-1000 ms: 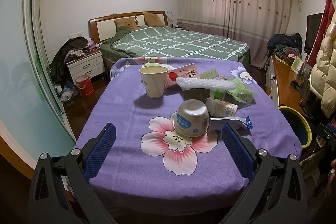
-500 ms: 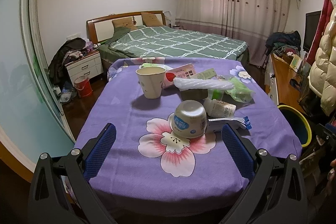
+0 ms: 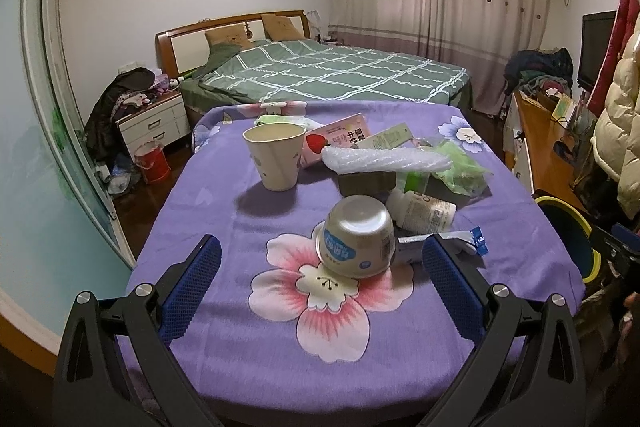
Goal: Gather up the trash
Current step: 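Reach the right gripper to the green plastic bag and grasp it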
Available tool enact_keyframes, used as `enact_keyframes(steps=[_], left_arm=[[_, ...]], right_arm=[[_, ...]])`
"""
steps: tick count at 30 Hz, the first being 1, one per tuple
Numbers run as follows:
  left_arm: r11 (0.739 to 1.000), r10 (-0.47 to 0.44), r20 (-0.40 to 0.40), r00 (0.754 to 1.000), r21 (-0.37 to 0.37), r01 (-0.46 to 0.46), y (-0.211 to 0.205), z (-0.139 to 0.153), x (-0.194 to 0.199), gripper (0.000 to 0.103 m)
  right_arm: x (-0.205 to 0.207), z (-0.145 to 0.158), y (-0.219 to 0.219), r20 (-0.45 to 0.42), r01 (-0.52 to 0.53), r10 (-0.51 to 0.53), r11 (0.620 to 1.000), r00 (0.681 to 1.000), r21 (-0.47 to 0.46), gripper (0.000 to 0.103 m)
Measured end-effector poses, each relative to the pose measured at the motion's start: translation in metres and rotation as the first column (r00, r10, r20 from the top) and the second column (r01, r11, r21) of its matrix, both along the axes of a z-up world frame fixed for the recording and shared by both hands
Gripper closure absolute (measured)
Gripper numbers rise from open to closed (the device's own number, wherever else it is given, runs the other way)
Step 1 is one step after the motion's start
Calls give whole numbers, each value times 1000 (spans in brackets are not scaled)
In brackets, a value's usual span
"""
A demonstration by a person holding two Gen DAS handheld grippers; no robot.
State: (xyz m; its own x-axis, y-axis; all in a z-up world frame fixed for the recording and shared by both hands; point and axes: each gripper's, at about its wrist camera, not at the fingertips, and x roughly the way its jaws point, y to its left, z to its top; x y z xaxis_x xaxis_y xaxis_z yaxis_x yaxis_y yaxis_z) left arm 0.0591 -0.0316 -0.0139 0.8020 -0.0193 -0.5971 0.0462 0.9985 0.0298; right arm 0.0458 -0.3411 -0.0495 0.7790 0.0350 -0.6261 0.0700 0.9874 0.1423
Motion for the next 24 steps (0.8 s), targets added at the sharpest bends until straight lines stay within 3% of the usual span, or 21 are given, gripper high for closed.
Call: enact_keyframes(steps=[10, 24], left_arm=[[1000, -4, -12, 1000, 11, 4, -8, -5, 37, 4], [1000, 0, -40, 999, -1, 0, -8, -15, 97, 4]], right_arm=[[99, -22, 16, -91, -90, 94, 995, 991, 47, 6], [226, -56, 28, -248, -96, 97, 995, 964, 16, 6]])
